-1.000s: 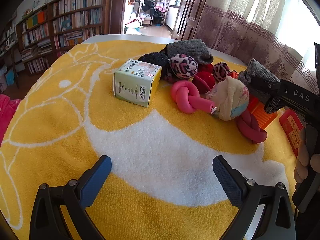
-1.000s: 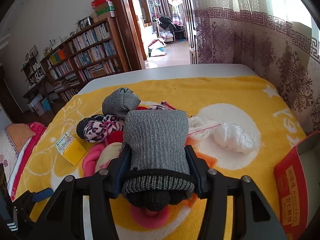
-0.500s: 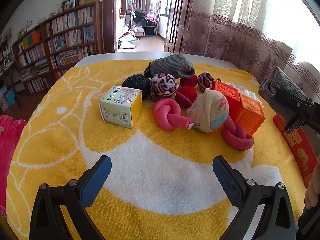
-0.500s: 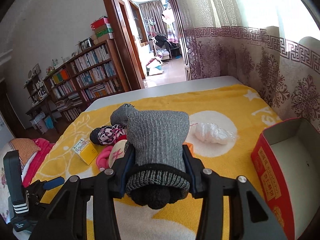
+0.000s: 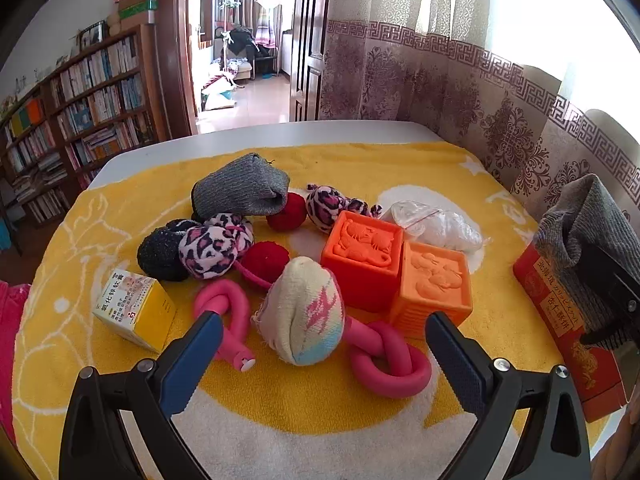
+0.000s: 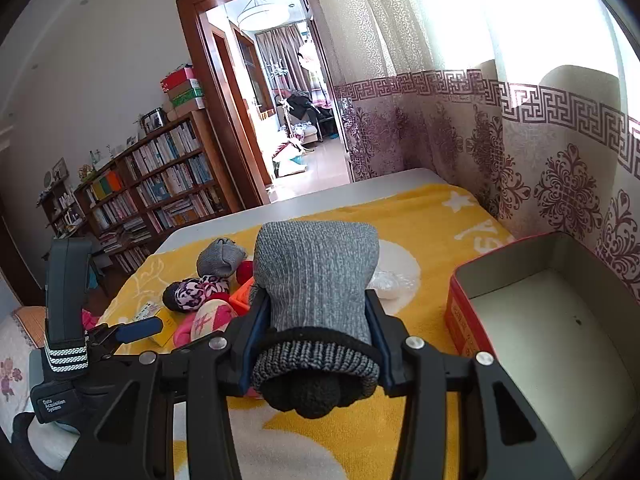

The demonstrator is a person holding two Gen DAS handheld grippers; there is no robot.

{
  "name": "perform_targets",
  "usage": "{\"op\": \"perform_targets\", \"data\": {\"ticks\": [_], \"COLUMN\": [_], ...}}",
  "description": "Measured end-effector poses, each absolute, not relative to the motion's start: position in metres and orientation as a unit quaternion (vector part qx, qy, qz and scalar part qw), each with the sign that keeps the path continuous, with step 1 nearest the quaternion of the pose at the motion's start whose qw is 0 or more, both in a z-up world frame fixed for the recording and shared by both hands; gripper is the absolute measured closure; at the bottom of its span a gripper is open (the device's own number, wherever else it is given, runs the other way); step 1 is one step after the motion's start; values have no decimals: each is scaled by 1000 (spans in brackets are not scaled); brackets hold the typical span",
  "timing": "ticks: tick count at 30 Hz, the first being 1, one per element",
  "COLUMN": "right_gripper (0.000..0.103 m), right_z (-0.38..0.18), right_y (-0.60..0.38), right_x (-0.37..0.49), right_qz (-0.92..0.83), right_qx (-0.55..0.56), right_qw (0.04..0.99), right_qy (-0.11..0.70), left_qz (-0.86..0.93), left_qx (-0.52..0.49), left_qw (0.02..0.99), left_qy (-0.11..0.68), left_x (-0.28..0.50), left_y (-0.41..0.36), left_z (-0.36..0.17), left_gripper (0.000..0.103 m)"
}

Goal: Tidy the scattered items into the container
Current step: 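Grasp the cream-pink yarn ball with the left tool while the right carries the grey sock to the red box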

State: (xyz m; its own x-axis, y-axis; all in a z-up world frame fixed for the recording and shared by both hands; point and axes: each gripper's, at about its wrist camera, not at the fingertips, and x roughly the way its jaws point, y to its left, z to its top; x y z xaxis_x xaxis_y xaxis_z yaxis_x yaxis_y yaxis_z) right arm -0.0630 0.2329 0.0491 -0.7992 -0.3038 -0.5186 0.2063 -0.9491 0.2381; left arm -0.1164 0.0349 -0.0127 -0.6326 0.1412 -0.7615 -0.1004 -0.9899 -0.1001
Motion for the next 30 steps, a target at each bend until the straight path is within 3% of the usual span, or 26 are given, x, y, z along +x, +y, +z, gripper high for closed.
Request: {"op": "perform_targets", "data": {"ticks": [3,7,9,21,30], "right_gripper": [54,54,54,54,54], "right_z": [48,44,42,57,74], "right_y": [238,241,241,251,317], "right_x": [-63,-67,-68,-56,-30], "right_qz": [-945,-945,-945,-953,-959], "right_qx": [286,289,292,270,263], "right_qw": [130,123,119,100,6], "right_qy": [-89,-92,-92,-95,-109], "left_qz": [892,898,898,912,920], "left_qx": [-446,-436,-436,-390,-359], "left_qw": [71,47,39,77,123], "left_qy": [-37,-37,-45,-101,-95], "left_x": [-132,-137,-139,-120,-95], "left_y": [35,22,13,-8,16], "left_z": [-28,-40,-45,-21,8], "left_gripper": [37,38,51,54,54]}}
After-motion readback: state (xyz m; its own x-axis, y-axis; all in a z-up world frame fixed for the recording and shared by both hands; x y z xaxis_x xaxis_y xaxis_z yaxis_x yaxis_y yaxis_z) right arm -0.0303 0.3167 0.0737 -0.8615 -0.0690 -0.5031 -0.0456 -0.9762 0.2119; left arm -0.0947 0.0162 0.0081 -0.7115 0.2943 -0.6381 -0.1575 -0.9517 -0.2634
